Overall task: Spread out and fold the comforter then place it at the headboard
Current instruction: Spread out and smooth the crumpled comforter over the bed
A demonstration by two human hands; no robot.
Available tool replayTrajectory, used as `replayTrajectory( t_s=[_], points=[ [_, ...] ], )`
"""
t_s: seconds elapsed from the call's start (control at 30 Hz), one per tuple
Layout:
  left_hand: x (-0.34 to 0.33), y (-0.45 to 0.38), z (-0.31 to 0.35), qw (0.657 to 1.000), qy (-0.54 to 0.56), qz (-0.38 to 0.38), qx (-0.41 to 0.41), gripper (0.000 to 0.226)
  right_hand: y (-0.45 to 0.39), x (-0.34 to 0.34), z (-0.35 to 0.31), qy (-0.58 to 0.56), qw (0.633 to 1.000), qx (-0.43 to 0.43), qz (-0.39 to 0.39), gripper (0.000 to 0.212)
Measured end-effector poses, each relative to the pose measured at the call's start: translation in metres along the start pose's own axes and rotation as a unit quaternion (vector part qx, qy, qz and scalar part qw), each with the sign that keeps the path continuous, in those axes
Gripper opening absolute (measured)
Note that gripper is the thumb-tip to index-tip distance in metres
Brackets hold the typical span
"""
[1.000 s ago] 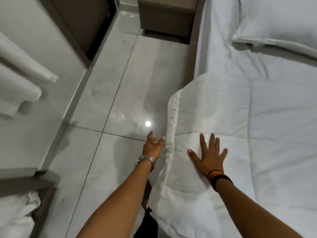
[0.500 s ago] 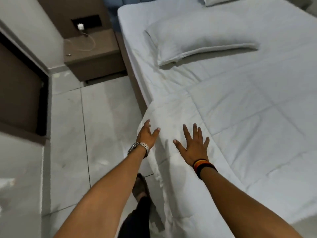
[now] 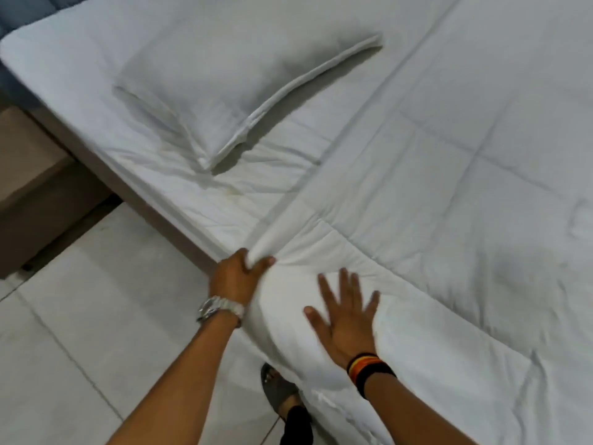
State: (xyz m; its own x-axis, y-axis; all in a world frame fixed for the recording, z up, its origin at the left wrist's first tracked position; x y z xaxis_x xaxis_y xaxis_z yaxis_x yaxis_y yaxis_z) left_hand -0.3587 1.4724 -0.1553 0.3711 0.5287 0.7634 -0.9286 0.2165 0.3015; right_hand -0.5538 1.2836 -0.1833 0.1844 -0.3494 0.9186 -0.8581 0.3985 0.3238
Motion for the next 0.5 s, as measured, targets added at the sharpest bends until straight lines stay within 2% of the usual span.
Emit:
replayTrajectory(
  t_s=[0.07, 0.13, 0.2, 0.27, 0.3, 0.37, 0.43, 0.5],
  points=[
    [0.008, -0.006, -0.011, 1.000, -0.013, 0.008, 0.012, 0.065, 0.005, -0.001, -0.003, 0.011, 0.999, 0.028, -0.012, 0.075],
    [0.002, -0.007, -0.010, 1.000, -0.007, -0.026, 0.008, 0.063, 0.018, -0.001, 0.003, 0.009, 1.000, 0.018, -0.012, 0.073],
    [-0.005, -0.001, -0.011, 0.996, 0.058, -0.049, 0.040, 0.072, 0.035, 0.005, 0.015, -0.021, 1.000, -0.009, 0.008, 0.073],
    [-0.009, 0.009, -0.017, 0.991, 0.108, -0.060, 0.052, 0.086, 0.062, 0.016, 0.048, -0.058, 0.990, -0.097, 0.087, 0.071],
    [-0.012, 0.016, -0.020, 0.990, 0.118, -0.063, 0.044, 0.091, 0.083, 0.023, 0.077, -0.079, 0.972, -0.178, 0.133, 0.070],
    [-0.014, 0.023, -0.031, 0.990, 0.125, -0.058, 0.029, 0.098, 0.135, 0.027, 0.140, -0.130, 0.904, -0.362, 0.187, 0.073],
    [-0.021, 0.029, -0.036, 0.991, 0.116, -0.059, 0.027, 0.105, 0.192, 0.015, 0.197, -0.189, 0.823, -0.505, 0.180, 0.089],
    [-0.030, 0.031, -0.039, 0.993, 0.093, -0.067, 0.030, 0.103, 0.234, -0.001, 0.228, -0.250, 0.767, -0.571, 0.155, 0.115]
  ],
)
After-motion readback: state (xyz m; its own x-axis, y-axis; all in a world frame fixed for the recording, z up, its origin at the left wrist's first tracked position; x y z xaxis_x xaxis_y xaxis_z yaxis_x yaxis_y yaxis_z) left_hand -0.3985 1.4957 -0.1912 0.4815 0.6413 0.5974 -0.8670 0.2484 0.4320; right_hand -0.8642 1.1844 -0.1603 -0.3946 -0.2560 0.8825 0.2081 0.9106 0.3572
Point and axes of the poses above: each hand's wrist, its own y-axis away from the middle knuckle, its own x-axis out of the back of the hand, z = x × y, the point moved 5 cm from there along -y, towards the middle knuckle, and after that the axes turned 2 degrees about -x, right-handed, at the moved point
